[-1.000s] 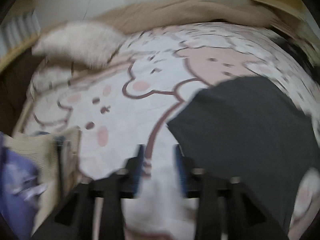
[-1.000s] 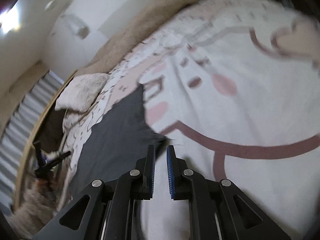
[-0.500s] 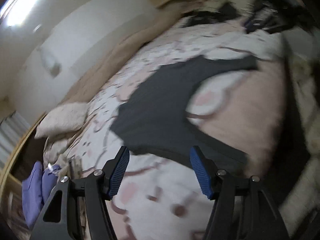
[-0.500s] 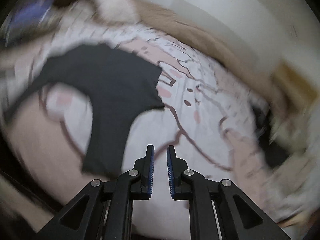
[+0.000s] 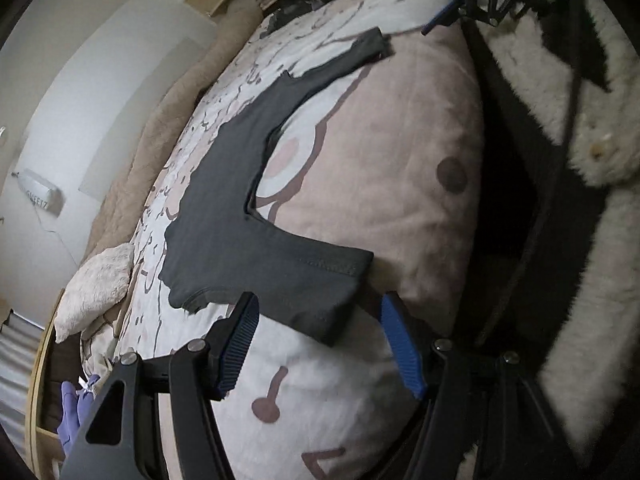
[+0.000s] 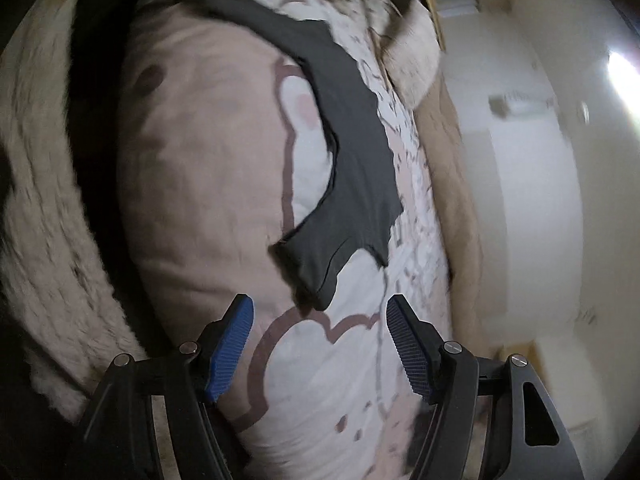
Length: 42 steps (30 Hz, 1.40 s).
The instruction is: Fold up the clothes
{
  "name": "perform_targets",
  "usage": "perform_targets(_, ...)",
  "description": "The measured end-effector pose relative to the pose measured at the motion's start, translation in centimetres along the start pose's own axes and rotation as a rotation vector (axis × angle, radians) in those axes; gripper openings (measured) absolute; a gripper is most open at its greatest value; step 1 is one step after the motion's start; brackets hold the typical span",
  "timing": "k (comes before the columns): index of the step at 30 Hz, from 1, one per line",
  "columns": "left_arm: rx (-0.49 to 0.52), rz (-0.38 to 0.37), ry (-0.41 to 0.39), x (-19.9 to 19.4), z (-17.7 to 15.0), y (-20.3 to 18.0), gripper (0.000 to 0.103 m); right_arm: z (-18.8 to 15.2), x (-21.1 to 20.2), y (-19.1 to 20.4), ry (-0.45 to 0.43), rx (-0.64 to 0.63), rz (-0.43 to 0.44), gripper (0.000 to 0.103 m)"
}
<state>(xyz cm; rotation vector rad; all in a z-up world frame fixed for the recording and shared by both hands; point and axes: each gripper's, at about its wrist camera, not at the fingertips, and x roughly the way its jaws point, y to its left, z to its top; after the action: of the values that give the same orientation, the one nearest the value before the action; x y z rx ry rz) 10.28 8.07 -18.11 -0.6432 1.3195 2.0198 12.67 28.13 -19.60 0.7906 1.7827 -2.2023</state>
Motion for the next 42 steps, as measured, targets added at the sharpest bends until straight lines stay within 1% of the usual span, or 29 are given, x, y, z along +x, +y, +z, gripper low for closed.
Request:
perform_targets(9, 0.030, -0.017, -0.003, 0.8, 0.8, 0.0, 0.061, -0.4, 2.0, 2.7, -0.071, -0.250, -0.080, 0.065)
perform_targets(12, 0.026, -0.020, -0.008, 0.9, 1.1, 0.2, 0.061, -0.2, 2.9, 2.7, -0.096, -0.289, -0.096, 0.065)
perform_targets(13, 0.023, -0.021, -0.012, 0.9, 1.2, 0.2, 0.058, -0.1, 3.2, 2.6, -0.101, -0.294, -0.098, 0.065)
perform_targets(14, 0.020, -0.025, -0.015, 1.0, 1.3, 0.3, 0.055, 0.0, 3.5, 2.5, -0.107, -0.299, -0.100, 0.060)
perform_targets(15, 0.015, -0.034, -0.016, 1.1, 1.4, 0.4, 0.047, 0.1, 3.8, 2.4, -0.112, -0.304, -0.101, 0.052)
perform_targets(16, 0.011, -0.046, -0.014, 1.1, 1.6, 0.4, 0.039, 0.2, 4.1, 2.5, -0.114, -0.311, -0.099, 0.048)
perform_targets(18, 0.019, -0.061, -0.010, 1.2, 1.8, 0.2, 0.032, 0.3, 4.6, 2.7, -0.116, -0.326, -0.089, 0.033)
perform_targets(19, 0.028, -0.065, -0.010, 1.2, 1.9, 0.1, 0.030, 0.4, 4.8, 2.8, -0.116, -0.334, -0.084, 0.030)
perform_targets(20, 0.025, -0.069, -0.008, 1.2, 1.9, 0.2, 0.028, 0.6, 4.8, 2.5, -0.113, -0.317, -0.074, 0.023)
perform_targets(21, 0.010, -0.071, -0.006, 1.2, 1.9, 0.6, 0.024, 0.8, 4.6, 2.0, -0.107, -0.288, -0.062, 0.015)
perform_targets(22, -0.005, -0.073, -0.004, 1.1, 2.0, 0.9, 0.019, 1.0, 4.4, 1.4, -0.101, -0.259, -0.050, 0.011)
perform_targets(23, -0.020, -0.071, -0.003, 1.1, 2.0, 1.3, 0.018, 1.2, 4.2, 0.9, -0.095, -0.229, -0.037, 0.006)
perform_targets(24, -0.042, -0.060, -0.004, 0.9, 2.0, 1.9, 0.017, 1.5, 4.0, 0.4, -0.089, -0.200, -0.025, 0.005)
perform_targets(29, -0.199, -0.035, -0.034, -0.7, 1.8, 6.0, 0.016, 2.6, 2.9, -2.4, -0.058, -0.053, 0.037, 0.004)
perform_targets(32, -0.273, -0.033, -0.060, -2.2, 1.5, 7.9, 0.016, 3.6, 1.5, -4.2, -0.061, 0.019, 0.068, 0.004)
perform_targets(34, -0.296, -0.024, -0.082, -3.5, 1.2, 8.6, 0.016, 4.3, 0.4, -5.5, -0.071, 0.060, 0.078, 0.004)
perform_targets(38, -0.340, -0.020, -0.127, -6.6, 0.4, 9.5, 0.016, 5.5, -1.9, -7.0, -0.088, 0.092, 0.080, 0.003)
perform_targets(42, -0.363, -0.032, -0.154, -9.9, -0.5, 9.4, 0.016, 5.7, -4.6, -6.7, -0.091, 0.084, 0.115, 0.003)
